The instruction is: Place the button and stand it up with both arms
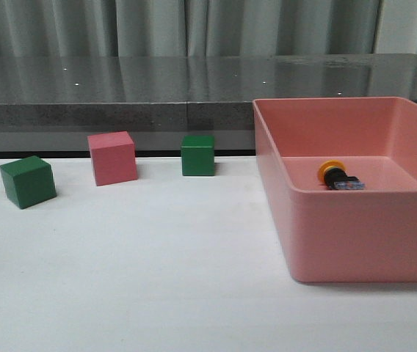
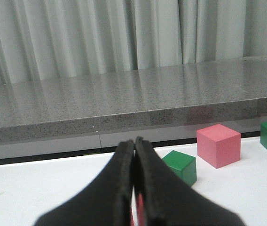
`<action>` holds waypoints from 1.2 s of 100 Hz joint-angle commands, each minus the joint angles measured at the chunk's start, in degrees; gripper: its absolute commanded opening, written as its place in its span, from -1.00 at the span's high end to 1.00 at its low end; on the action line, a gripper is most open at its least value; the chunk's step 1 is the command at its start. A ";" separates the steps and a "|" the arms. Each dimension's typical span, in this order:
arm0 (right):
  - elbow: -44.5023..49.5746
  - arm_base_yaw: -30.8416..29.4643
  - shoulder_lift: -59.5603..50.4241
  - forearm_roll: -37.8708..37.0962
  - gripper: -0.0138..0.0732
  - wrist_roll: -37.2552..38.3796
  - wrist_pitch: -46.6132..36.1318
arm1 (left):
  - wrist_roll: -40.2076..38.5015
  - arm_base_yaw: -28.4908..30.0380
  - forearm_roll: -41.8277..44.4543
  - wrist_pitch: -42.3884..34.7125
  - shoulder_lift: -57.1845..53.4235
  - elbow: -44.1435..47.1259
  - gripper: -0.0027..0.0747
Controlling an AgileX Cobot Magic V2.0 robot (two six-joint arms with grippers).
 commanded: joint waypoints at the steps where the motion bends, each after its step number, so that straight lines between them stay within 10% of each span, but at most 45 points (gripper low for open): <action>1: -5.23 -0.26 -0.88 4.17 0.82 0.97 -5.92 | -0.53 0.20 -0.37 -4.23 -1.76 2.56 0.98; 55: -51.53 -0.26 38.46 7.97 0.82 0.86 39.12 | -0.53 0.20 -0.37 -4.23 -1.76 2.56 0.98; 120: -75.69 5.33 89.13 17.93 0.82 -11.90 43.16 | -0.53 0.20 -0.37 -4.23 -1.76 2.56 0.98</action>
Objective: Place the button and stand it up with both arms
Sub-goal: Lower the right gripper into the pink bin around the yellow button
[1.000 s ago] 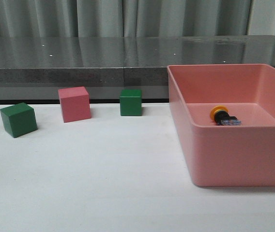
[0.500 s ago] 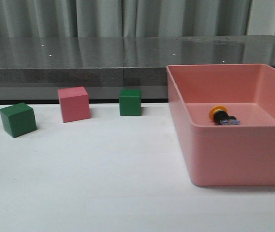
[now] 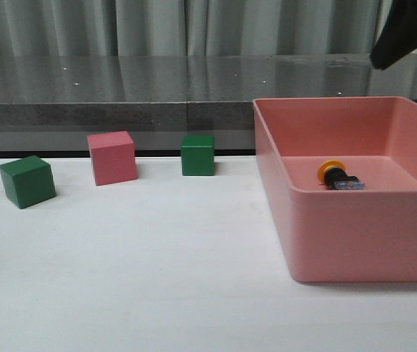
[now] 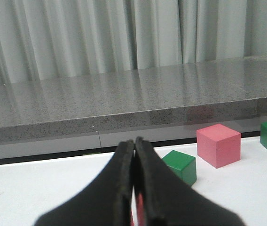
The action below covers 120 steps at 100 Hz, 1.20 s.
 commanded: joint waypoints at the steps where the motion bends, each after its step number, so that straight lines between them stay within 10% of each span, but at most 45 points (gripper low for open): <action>1: -2.87 0.87 1.29 1.55 0.82 -1.83 -2.49 | -0.53 0.20 -0.37 -4.23 -1.76 2.56 0.98; 41: -2.89 0.92 5.41 1.50 0.77 -2.81 -7.27 | -0.53 0.20 -0.37 -4.23 -1.76 2.56 0.98; 75: -2.89 0.92 7.22 1.19 -0.54 -4.20 -8.18 | -0.53 0.20 -0.37 -4.23 -1.76 2.56 0.98; 120: -2.89 1.11 13.47 -6.86 -0.56 -4.20 -10.66 | -0.53 0.20 -0.37 -4.23 -1.76 2.56 0.98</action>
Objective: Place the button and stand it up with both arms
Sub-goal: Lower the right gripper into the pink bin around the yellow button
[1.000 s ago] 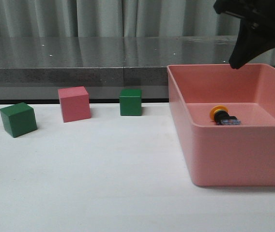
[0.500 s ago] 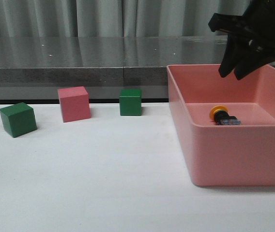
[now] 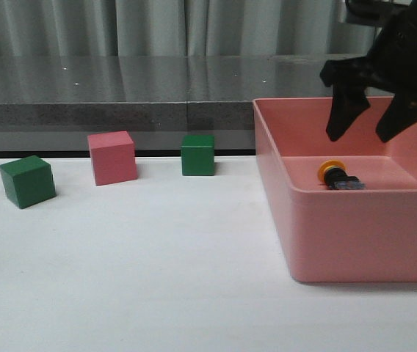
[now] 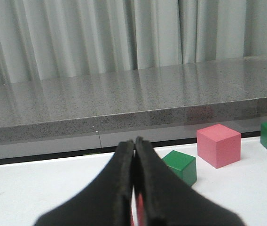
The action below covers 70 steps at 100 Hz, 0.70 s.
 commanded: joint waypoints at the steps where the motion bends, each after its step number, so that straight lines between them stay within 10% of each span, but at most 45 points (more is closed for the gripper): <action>1: -1.79 -0.02 -0.62 -0.15 -0.56 -0.81 -2.30 | -0.53 0.20 -0.37 -4.23 -1.76 2.56 0.98; 54: -1.79 -0.02 7.45 -0.15 -0.54 -0.81 -6.41 | -0.53 0.20 -0.37 -4.23 -1.76 2.56 0.98; 70: -1.79 -0.02 7.32 0.18 -0.13 -0.76 -5.17 | -0.53 0.20 -0.37 -4.23 -1.76 2.56 0.98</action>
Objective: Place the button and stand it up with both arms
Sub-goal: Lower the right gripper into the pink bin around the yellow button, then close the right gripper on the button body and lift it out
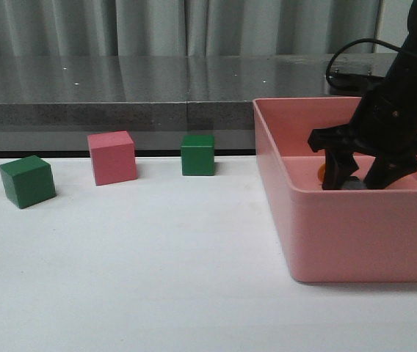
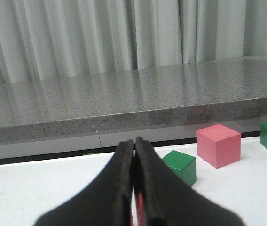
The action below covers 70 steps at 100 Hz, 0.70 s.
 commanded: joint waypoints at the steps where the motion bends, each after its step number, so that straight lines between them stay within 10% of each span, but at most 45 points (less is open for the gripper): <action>1: -1.70 -0.02 -3.22 0.39 -0.07 -0.76 -0.71 | -0.53 0.20 -0.37 -4.23 -1.76 2.56 0.98; 20: -6.01 -0.02 -4.03 0.39 0.48 -0.76 7.33 | -0.53 0.20 -0.37 -4.23 -1.76 2.56 0.98; 48: -20.23 2.73 -9.69 0.78 0.49 -1.79 21.77 | -0.53 0.20 -0.37 -4.23 -1.76 2.56 0.98; 70: -28.86 10.77 -9.79 7.33 0.49 -17.17 26.72 | -0.53 0.20 -0.37 -4.23 -1.76 2.56 0.98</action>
